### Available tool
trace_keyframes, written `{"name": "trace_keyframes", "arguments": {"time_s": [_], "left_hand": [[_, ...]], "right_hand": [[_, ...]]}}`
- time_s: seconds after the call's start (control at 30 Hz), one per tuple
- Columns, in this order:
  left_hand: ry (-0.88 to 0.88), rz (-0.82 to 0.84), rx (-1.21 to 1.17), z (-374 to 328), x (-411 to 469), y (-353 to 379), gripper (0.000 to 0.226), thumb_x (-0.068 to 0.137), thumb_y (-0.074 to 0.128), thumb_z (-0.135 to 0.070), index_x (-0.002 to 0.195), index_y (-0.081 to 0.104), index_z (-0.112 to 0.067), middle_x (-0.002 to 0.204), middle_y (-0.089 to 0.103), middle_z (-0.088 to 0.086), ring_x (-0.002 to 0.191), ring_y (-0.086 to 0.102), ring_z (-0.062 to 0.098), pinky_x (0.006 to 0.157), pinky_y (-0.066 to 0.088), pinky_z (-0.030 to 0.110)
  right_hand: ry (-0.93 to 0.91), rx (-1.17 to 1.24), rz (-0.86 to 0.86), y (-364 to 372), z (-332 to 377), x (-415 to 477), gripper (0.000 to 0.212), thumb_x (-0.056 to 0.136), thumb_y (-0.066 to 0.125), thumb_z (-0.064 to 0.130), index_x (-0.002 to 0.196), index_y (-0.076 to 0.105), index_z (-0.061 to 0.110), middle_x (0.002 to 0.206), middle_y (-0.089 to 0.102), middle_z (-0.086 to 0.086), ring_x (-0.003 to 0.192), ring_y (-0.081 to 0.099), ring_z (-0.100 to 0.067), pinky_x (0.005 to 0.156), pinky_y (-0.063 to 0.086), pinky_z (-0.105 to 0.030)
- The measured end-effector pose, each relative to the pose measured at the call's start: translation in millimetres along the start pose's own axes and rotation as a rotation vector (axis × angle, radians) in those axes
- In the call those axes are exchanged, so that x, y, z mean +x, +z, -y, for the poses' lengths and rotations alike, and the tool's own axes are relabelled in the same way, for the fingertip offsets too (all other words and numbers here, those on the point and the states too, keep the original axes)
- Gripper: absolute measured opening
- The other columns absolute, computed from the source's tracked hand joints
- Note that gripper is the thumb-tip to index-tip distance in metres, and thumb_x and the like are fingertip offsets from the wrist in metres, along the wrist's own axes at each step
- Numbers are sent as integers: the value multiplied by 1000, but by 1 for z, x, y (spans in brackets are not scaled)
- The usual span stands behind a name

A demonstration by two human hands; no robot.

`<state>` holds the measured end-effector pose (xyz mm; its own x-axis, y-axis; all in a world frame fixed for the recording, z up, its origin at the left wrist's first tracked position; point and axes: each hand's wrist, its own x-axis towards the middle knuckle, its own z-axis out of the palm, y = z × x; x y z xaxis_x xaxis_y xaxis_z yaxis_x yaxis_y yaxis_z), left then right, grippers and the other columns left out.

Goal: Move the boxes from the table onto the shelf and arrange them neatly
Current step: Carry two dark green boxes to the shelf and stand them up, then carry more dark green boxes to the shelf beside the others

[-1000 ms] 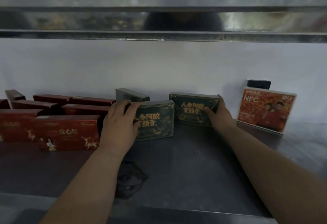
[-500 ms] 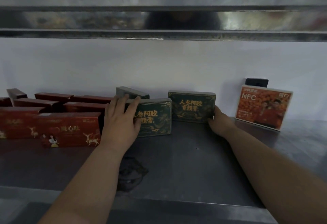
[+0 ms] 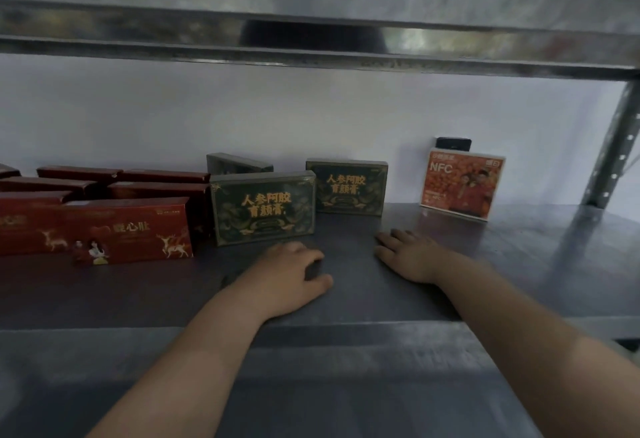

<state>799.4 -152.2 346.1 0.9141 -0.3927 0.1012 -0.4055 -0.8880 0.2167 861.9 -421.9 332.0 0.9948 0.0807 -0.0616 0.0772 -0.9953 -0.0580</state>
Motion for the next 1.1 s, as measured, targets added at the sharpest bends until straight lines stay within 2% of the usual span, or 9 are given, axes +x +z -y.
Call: {"name": "trace_keyframes", "arguments": {"time_s": [0.1,0.2,0.27,0.37,0.47,0.57,0.73,0.87,1.1], "left_hand": [[40,117,68,-11,-13,4,68,93,28,-72,154,21,-42,165,14,-4,151,10,23,121,9,49],[85,105,124,-20,-26,13,69,95,18,-70,156,11,-41,167,6,1,152,4,26,121,6,48],[165,50,216,-28,-40,22,72,92,3,-70,157,7,-37,166,6,4,152,6,26,121,9,46],[243,-27,324,-39,-64,37,87,79,-14,-64,157,2,-30,166,6,4,152,6,24,121,9,43],[280,-129,300,-50,-85,55,83,86,0,-61,158,8,-21,166,8,8,152,4,27,121,0,46],[392,-293,232,-65,-109,85,68,96,29,-51,153,33,-14,160,27,17,149,18,37,118,14,57],[462,-154,114,-114,-144,157,65,88,45,-55,139,54,-16,142,54,8,134,47,33,112,33,47],[487,41,28,-160,-157,208,52,81,55,-50,122,63,-19,117,63,0,109,58,25,91,44,37],[692,313,71,-215,-164,280,52,85,52,-51,123,63,-17,116,64,-1,106,61,23,85,53,40]], "right_hand": [[-38,-63,23,-5,10,-48,88,86,-4,80,159,11,33,167,12,-5,153,12,-26,121,15,-51],[-60,-46,14,-2,16,-93,123,59,-19,93,159,14,30,167,11,-2,154,8,-26,122,11,-51],[-64,-37,-101,10,22,-126,102,79,-9,84,158,24,28,165,23,-6,152,18,-28,121,18,-50],[-111,-56,-430,37,32,-172,77,99,8,63,145,50,18,143,54,-16,131,51,-38,105,42,-52],[-125,-22,-552,76,30,-211,58,98,40,44,149,43,16,151,46,-16,141,41,-38,111,35,-53],[-131,-8,-608,108,23,-250,56,89,54,36,141,53,15,143,54,-11,141,42,-34,108,40,-49],[-85,64,-428,169,-4,-309,43,83,62,34,122,66,17,114,68,-1,111,63,-24,89,54,-35],[28,116,-274,213,-35,-353,35,82,52,40,109,66,23,96,68,5,87,65,-20,67,55,-31],[295,223,-47,275,-76,-426,37,90,43,38,116,62,21,101,67,0,93,63,-26,69,53,-36]]}}
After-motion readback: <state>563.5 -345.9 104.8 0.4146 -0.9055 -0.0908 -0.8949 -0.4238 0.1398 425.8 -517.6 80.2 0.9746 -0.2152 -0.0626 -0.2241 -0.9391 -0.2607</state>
